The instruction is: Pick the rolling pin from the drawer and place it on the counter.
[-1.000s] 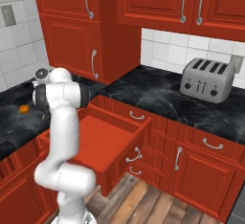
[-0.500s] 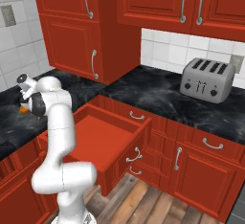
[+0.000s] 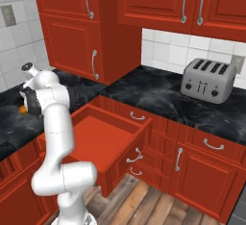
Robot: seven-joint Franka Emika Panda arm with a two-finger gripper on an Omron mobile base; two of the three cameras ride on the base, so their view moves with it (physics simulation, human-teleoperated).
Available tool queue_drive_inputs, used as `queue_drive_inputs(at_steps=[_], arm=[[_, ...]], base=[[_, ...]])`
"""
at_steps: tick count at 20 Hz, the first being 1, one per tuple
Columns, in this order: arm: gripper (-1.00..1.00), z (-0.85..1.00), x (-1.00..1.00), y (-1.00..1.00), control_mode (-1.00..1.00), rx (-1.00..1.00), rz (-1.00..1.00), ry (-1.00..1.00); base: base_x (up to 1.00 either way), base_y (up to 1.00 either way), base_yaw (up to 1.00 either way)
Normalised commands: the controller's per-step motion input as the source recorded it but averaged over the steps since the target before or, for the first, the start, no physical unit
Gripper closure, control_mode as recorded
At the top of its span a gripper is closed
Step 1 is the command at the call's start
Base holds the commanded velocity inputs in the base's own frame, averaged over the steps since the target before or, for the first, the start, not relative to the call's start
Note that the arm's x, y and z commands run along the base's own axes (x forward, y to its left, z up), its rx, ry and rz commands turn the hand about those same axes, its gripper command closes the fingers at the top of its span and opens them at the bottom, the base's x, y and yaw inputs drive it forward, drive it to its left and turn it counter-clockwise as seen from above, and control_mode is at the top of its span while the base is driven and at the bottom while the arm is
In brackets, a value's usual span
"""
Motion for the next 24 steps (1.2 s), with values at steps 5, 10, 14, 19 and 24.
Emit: queue_drive_inputs(at_steps=[5,10,14,19,24], arm=[[-1.0,0.61,-0.12,-0.67,-1.0,0.13,0.0,-0.02],[-1.0,1.0,-0.37,-0.73,-1.0,0.15,0.0,-0.17],[-1.0,1.0,-0.54,-0.61,-1.0,0.09,0.0,-0.17],[-1.0,1.0,-0.79,-0.66,-1.0,0.01,0.0,-0.01],[-1.0,0.68,-1.0,-0.81,-1.0,0.0,0.0,0.14]], base=[[0.0,0.0,0.0],[0.0,0.0,0.0],[0.0,0.0,0.0],[0.0,0.0,0.0],[0.0,0.0,0.0]])
